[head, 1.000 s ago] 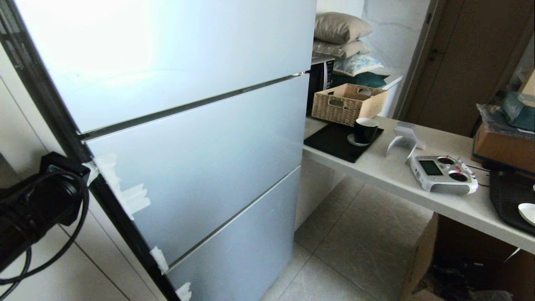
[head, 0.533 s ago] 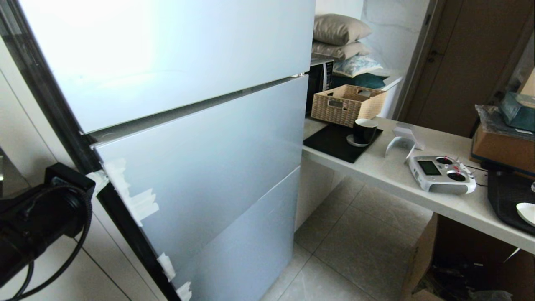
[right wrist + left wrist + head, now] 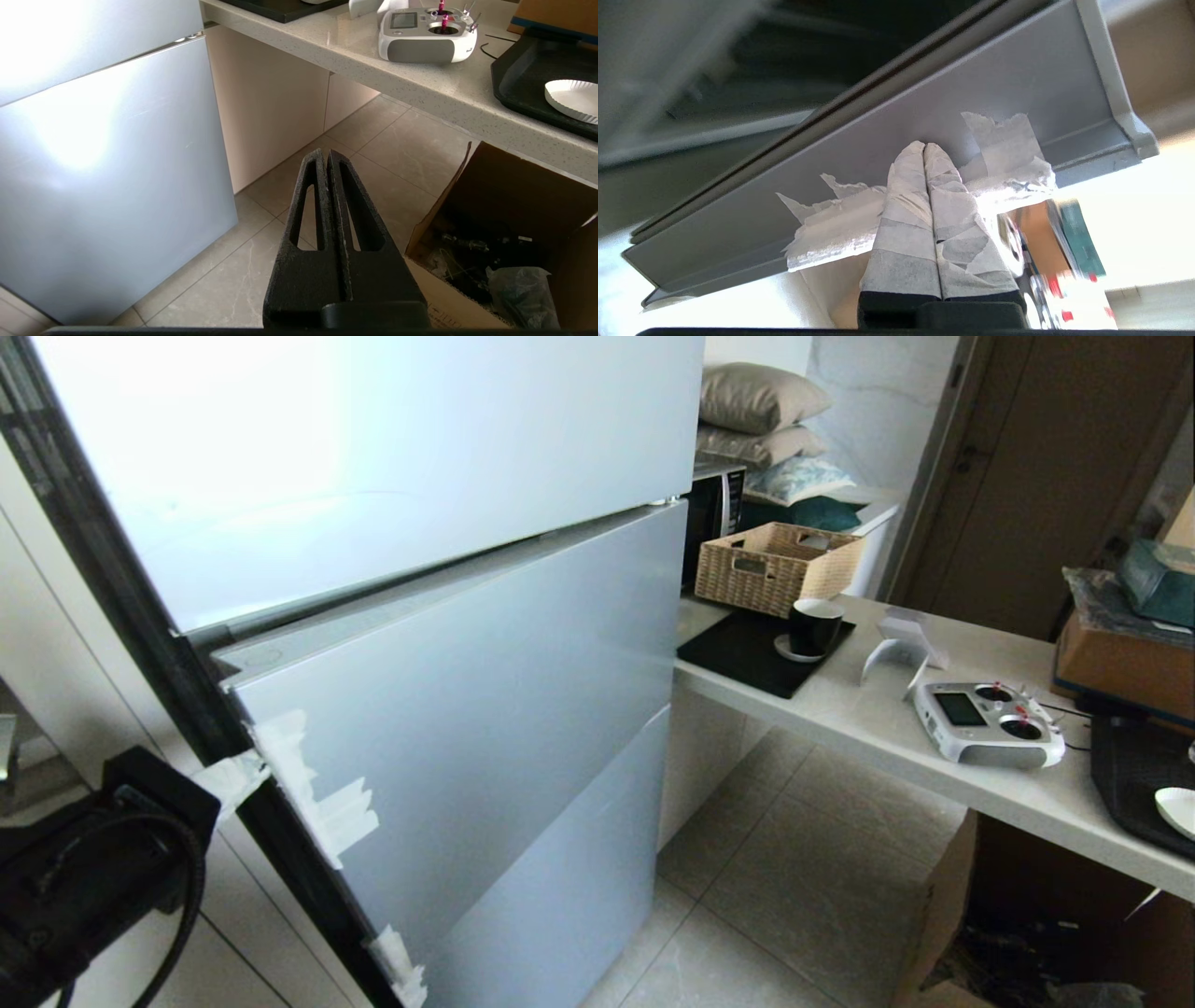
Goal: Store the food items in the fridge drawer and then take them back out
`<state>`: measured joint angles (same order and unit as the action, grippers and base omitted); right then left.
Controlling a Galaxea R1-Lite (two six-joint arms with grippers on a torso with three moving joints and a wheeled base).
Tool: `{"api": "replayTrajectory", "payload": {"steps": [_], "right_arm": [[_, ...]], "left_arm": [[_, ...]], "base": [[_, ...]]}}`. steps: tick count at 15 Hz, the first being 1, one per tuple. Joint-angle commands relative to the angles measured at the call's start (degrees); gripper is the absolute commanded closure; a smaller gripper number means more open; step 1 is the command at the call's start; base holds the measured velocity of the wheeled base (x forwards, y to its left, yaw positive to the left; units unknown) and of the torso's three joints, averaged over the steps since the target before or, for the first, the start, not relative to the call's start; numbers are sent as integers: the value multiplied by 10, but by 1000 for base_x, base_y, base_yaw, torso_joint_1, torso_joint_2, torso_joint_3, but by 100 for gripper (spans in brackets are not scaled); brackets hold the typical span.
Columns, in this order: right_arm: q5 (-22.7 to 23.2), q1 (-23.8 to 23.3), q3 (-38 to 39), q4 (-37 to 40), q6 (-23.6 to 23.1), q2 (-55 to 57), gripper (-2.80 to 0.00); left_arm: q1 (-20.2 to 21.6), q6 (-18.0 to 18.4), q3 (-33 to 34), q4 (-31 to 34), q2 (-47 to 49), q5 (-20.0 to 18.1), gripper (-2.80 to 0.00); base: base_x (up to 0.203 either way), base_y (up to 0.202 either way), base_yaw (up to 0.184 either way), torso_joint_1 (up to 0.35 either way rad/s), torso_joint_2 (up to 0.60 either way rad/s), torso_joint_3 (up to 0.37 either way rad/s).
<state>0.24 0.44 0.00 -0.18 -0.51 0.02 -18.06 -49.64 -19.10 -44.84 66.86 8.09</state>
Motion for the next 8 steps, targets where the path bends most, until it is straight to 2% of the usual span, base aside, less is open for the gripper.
{"api": "replayTrajectory", "payload": {"steps": [1, 4, 8], "right_arm": [[0, 0, 0, 0, 0, 1, 0], [0, 0, 0, 0, 0, 1, 0], [0, 0, 0, 0, 0, 1, 0]], "left_arm": [[-39, -3, 6, -4, -11, 2, 0], [-98, -6, 15, -5, -12, -8, 0], [-204, -6, 34, -5, -19, -20, 0]], "base": [[0, 0, 0, 0, 0, 0], [0, 0, 0, 0, 0, 0], [0, 0, 0, 0, 0, 0]]}}
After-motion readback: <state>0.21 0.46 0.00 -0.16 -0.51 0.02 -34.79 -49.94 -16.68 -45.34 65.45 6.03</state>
